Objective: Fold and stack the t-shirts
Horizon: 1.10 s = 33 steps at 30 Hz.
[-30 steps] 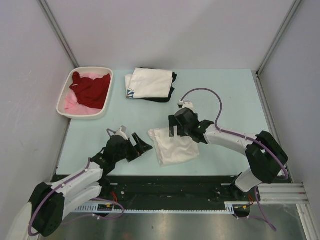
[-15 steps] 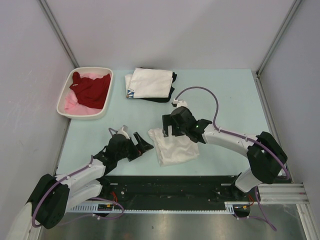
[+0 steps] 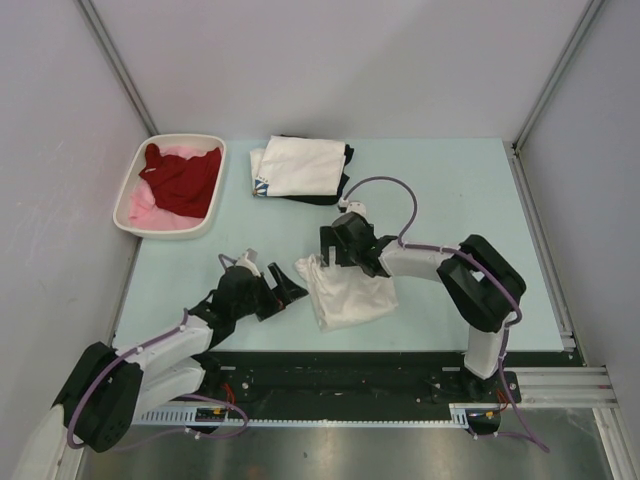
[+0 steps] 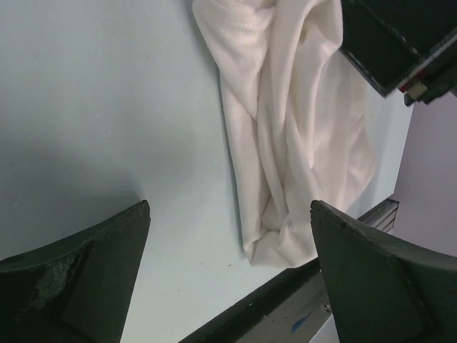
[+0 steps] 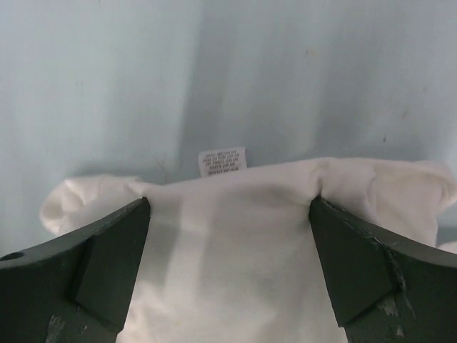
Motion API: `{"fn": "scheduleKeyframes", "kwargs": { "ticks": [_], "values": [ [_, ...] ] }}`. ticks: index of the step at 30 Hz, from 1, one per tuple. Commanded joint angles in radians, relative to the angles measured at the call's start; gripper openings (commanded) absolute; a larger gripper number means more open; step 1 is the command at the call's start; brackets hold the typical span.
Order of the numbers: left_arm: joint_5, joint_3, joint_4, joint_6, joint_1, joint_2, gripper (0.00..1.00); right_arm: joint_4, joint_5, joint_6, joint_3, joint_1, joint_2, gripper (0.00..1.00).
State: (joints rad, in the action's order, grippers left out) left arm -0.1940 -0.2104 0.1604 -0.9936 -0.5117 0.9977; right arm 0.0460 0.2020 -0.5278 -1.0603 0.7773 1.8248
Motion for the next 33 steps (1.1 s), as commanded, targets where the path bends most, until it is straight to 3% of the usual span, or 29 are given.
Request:
{"fn": "scheduleKeyframes", "kwargs": {
  "ticks": [1,5,9,17,21,26,29,33],
  "values": [
    [-0.01,-0.026,0.021,0.036,0.013,0.03,1.0,-0.173,0.08,0.006,-0.047,-0.007,0.148,1.0],
    [-0.025,-0.027,0.028,0.038,0.015,0.048,1.0,-0.19,0.142,0.052,-0.121,-0.007,0.211,1.0],
    [-0.042,-0.029,0.024,0.033,0.016,0.018,1.0,-0.112,0.245,0.11,-0.152,0.026,0.125,1.0],
    [-0.042,-0.066,-0.074,0.061,0.015,-0.083,1.0,0.017,0.543,0.46,-0.152,0.186,-0.313,1.0],
    [-0.035,-0.057,-0.114,0.062,0.016,-0.111,1.0,0.25,0.566,0.636,-0.152,0.293,-0.444,1.0],
    [-0.036,-0.037,-0.081,0.058,0.019,-0.103,1.0,0.694,0.617,0.586,-0.144,0.476,-0.475,1.0],
    [-0.027,-0.006,-0.016,0.036,0.022,-0.116,1.0,0.791,0.701,0.551,-0.08,0.603,-0.472,1.0],
    [-0.016,-0.032,-0.028,0.062,0.035,-0.102,1.0,0.85,0.683,0.496,0.02,0.714,-0.478,1.0]
  ]
}}
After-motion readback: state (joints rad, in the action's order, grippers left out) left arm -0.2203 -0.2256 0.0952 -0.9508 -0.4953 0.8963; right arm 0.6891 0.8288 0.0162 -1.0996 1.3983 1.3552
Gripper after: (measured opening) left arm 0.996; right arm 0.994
